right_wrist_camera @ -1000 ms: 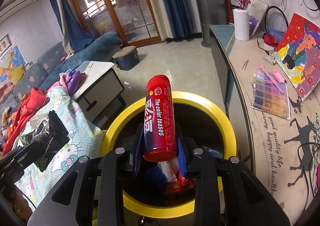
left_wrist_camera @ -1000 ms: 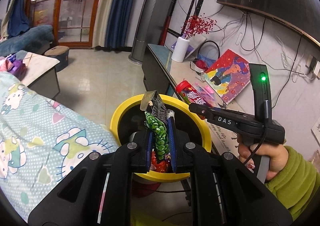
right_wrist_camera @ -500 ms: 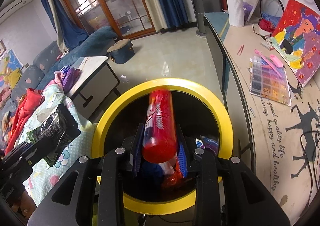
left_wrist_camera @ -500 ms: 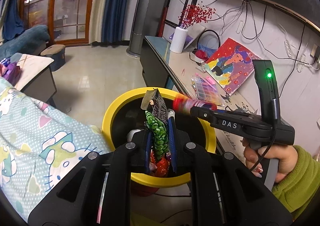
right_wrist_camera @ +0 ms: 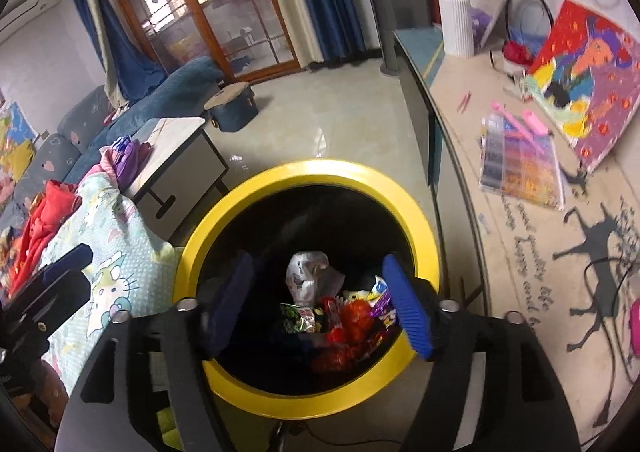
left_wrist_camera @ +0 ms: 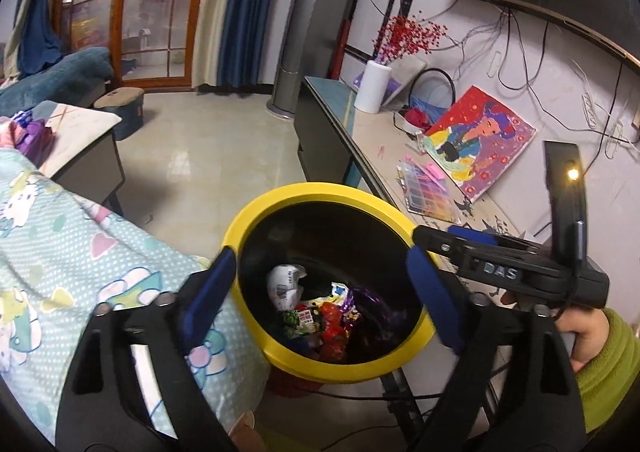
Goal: Collect trash
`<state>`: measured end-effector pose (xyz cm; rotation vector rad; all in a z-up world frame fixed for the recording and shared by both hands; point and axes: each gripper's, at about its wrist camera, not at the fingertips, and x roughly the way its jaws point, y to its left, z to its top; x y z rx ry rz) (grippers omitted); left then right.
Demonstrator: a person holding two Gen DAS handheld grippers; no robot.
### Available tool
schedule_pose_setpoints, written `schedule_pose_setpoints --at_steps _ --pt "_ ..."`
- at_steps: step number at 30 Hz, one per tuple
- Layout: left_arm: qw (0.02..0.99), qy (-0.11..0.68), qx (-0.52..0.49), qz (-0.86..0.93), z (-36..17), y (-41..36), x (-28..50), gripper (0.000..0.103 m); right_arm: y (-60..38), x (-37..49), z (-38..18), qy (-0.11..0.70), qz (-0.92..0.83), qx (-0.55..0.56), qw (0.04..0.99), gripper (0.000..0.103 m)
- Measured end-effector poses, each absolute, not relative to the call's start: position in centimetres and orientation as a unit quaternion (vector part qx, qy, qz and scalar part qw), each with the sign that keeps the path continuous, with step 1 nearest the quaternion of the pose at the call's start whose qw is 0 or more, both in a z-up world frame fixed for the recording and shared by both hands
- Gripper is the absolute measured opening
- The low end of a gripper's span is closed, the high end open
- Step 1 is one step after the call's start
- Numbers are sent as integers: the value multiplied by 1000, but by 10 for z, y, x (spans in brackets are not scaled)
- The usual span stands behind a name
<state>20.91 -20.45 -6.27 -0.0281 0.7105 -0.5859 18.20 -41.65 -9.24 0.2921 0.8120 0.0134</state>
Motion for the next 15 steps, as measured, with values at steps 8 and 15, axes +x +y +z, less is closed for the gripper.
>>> schedule_pose_setpoints --at_steps 8,15 --pt "915 325 -7 -239 -53 -173 196 92 -391 167 -63 350 24 110 930 88" --pt "931 305 -4 -200 -44 -135 178 92 -357 150 -44 319 48 78 943 93"
